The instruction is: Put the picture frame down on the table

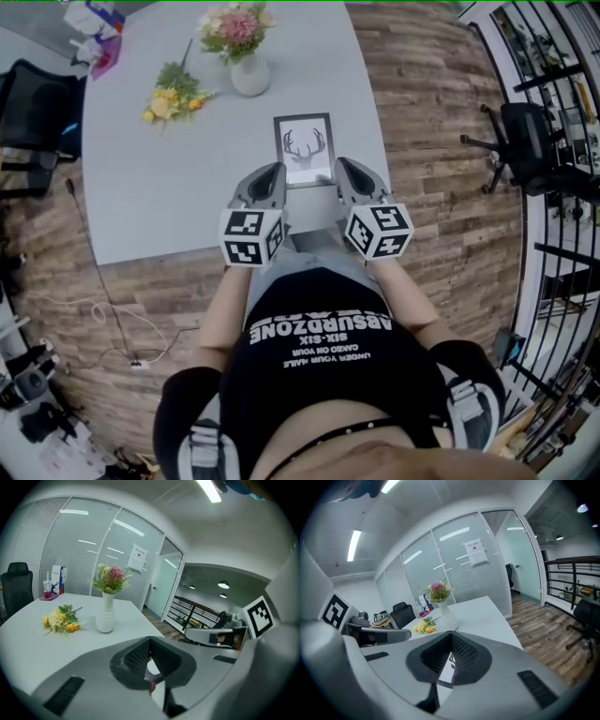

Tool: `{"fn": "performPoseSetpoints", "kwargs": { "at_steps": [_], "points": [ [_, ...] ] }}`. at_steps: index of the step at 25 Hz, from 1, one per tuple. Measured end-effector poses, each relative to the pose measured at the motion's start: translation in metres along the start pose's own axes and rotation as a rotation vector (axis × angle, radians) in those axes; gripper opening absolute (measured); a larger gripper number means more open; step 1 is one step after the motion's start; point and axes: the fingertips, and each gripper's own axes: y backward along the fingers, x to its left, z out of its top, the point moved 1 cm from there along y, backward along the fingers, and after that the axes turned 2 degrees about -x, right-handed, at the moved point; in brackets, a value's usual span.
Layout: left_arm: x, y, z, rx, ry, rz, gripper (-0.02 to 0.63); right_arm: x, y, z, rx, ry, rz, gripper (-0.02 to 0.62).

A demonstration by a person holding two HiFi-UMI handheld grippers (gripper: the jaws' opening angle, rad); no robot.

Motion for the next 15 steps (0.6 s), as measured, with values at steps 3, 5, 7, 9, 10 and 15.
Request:
{"fn": "performPoseSetpoints", "kwargs": {
  "at_steps": [3,5,7,9,10,15],
  "points": [
    [-0.01,0.012,0.0,-0.005,-0.017,-0.027,0.017,0.003,0.012,0.003,-0.011,-0.009,0.004,0.015],
    [-0.013,0.016,-0.002,0.001,-0.022,-0.043,0.017,0.005,0.018,0.004,-0.018,-0.02,0.007,0.015],
    [-0.015,0.02,-0.005,0.01,-0.032,-0.043,0.017,0.007,0.023,0.003,-0.018,-0.023,0.01,0.015],
    [-0.015,0.024,-0.008,0.019,-0.043,-0.034,0.017,0.01,0.026,0.001,-0.008,-0.018,0.014,0.015],
    [-0.016,0.026,-0.009,0.021,-0.044,-0.032,0.017,0.011,0.028,0.0,-0.003,-0.015,0.017,0.015],
    [-0.02,0.028,-0.01,0.025,-0.029,-0.041,0.017,0.013,0.03,0.0,0.002,-0.004,0.026,0.015]
  ]
}}
